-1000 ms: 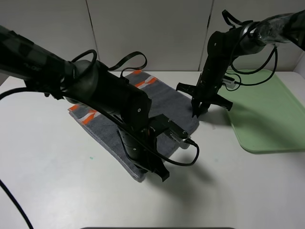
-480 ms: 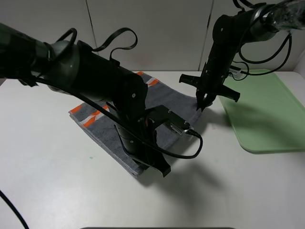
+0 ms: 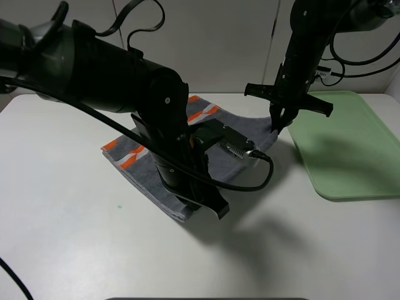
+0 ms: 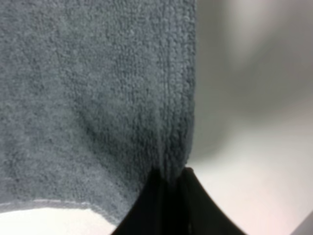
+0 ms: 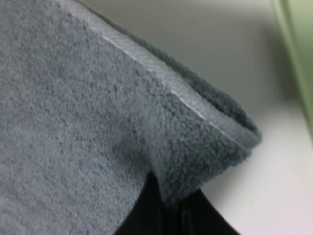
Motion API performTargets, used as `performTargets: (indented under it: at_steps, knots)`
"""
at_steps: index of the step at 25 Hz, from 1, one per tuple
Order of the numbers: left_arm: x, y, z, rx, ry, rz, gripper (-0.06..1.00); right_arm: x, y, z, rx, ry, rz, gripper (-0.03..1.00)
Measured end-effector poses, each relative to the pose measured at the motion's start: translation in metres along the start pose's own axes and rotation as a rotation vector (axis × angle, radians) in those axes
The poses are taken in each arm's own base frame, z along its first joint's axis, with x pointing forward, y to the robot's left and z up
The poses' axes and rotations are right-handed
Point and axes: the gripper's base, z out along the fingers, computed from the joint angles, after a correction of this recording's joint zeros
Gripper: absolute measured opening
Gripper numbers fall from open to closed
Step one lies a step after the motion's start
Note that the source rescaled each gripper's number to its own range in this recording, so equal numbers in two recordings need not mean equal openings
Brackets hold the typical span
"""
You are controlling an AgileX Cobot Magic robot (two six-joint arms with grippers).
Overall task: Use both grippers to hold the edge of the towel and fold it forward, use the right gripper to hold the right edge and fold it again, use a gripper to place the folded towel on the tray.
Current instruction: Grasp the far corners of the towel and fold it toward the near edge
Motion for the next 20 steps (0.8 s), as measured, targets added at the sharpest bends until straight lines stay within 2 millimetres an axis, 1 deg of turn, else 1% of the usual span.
performTargets:
  at_steps: [5,13,20]
  knots:
    - [-0.007,-0.002,-0.01,0.006,-0.005,0.001,0.0,0.003,-0.005,-0.011,0.037,0.001,-0.015,0.0]
    - [-0.016,-0.005,-0.025,0.014,0.009,0.007,0.0,0.006,-0.009,-0.015,0.072,0.024,-0.04,0.0]
    - [-0.016,-0.006,-0.032,0.016,0.018,0.009,0.0,0.009,-0.012,-0.04,0.052,-0.032,-0.051,0.0]
